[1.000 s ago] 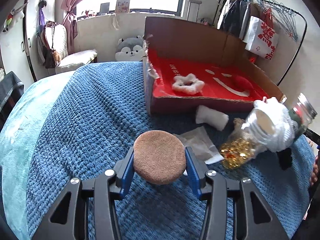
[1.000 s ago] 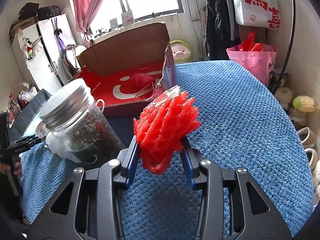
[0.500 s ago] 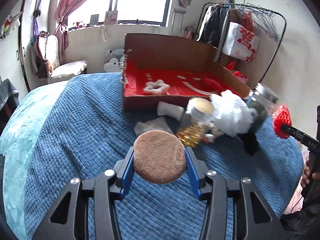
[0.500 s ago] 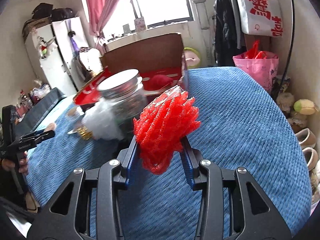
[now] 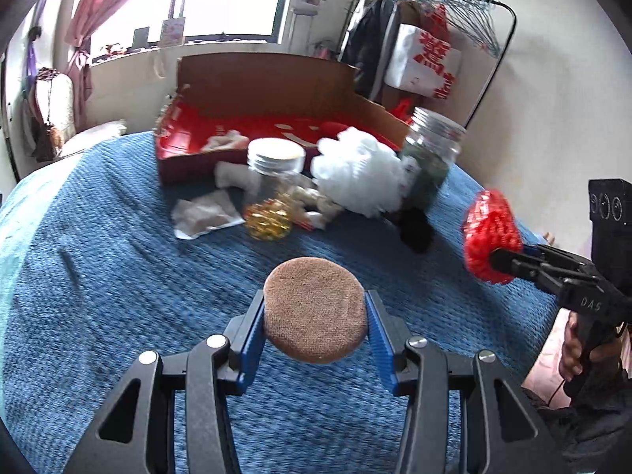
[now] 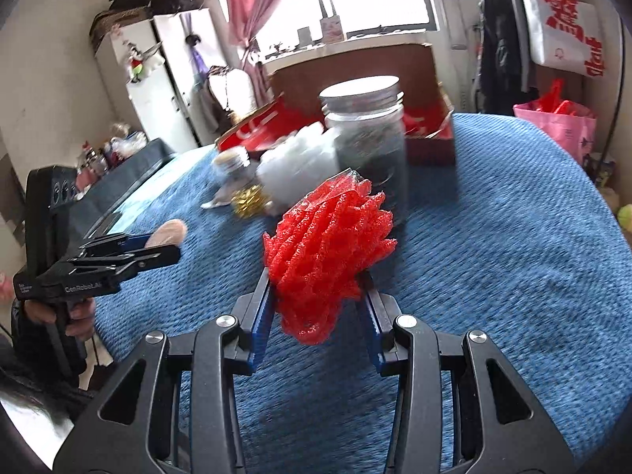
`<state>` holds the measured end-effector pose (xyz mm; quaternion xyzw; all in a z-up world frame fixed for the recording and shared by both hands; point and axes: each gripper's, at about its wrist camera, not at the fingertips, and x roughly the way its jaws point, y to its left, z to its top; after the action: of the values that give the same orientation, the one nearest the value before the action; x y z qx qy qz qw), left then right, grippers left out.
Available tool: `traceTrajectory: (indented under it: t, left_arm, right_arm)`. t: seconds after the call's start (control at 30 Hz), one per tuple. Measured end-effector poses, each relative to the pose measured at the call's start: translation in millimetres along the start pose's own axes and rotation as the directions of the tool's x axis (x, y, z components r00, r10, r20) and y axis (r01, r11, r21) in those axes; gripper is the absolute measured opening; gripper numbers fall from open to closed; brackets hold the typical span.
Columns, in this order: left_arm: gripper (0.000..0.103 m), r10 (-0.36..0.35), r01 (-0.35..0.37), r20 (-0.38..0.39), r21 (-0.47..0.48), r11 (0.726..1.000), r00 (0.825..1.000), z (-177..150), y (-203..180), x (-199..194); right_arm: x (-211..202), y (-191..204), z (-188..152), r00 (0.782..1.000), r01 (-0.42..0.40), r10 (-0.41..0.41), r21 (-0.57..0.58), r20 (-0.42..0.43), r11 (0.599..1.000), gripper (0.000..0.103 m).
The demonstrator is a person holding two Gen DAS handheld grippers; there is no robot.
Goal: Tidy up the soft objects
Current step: 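Carry the tan sponge and red mesh net into the box with both grippers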
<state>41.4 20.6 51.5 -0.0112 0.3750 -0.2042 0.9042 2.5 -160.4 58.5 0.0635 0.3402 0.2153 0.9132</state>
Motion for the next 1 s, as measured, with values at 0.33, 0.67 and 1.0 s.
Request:
traceTrajectory:
  t: [0.33,0.67,1.0]
  left_arm:
    - [0.050,-0.036,0.036,-0.022,0.026,0.999,0.999,-2,-14,10]
    - [0.050,-0.030,0.031,-0.034,0.020,0.999,0.999,2,-10,17]
    - [0.050,0.051,-0.051,-0.035,-0.011,0.999,0.998,20,27,18]
  right_arm:
    - [13,14,-7,0.998,-0.047,0.046,-0.025,-0.041,0.999,0.038]
    - [17,3,-5,0.998,-0.036,0.035,-0.003,-0.053,0.999,0.038]
    - [9,-41,10,0.994,0.100,-0.098,0.060,-0.041,0.993,0.038]
